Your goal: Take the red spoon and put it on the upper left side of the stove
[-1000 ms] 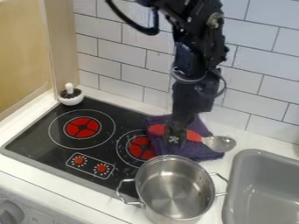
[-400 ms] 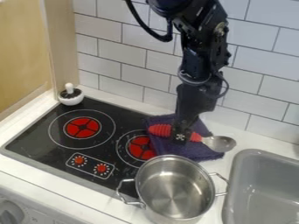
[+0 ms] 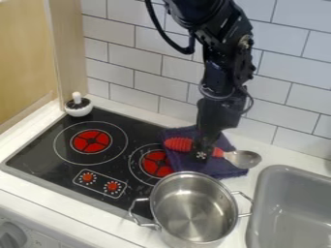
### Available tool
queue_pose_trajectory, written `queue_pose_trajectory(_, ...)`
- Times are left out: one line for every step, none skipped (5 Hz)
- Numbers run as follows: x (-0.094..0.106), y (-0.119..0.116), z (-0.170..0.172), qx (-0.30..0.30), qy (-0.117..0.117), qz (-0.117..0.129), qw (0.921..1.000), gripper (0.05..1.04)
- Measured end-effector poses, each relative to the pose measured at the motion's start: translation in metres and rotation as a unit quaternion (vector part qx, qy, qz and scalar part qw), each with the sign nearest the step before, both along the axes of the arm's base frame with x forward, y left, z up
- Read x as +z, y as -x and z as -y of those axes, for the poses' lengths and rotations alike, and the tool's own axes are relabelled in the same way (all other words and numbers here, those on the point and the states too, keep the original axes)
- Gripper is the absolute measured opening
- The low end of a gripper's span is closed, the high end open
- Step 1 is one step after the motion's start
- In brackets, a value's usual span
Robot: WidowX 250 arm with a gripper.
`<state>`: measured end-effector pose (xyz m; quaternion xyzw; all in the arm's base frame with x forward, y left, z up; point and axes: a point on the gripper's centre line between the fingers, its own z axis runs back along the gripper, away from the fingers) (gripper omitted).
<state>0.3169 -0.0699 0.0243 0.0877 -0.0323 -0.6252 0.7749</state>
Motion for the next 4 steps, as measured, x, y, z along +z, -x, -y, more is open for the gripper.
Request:
queue_pose_trajectory(-0.0059,-0.0004,-0.0042,0.005,-0.001,-0.006,1.0000,0.633)
queue_pose_trajectory(-0.0077,-0.0006,-0.0040,0.004,-0.001,-0.008,1.0000,0.361)
queue_pose_trajectory(-0.0077,-0.0004,-0.0042,0.005,-0.002,-0.009,1.0000,0.332)
queue_pose_trajectory(-0.0078,0.0002,-0.0047,0.008,-0.003,-0.010,0.9999,0.332)
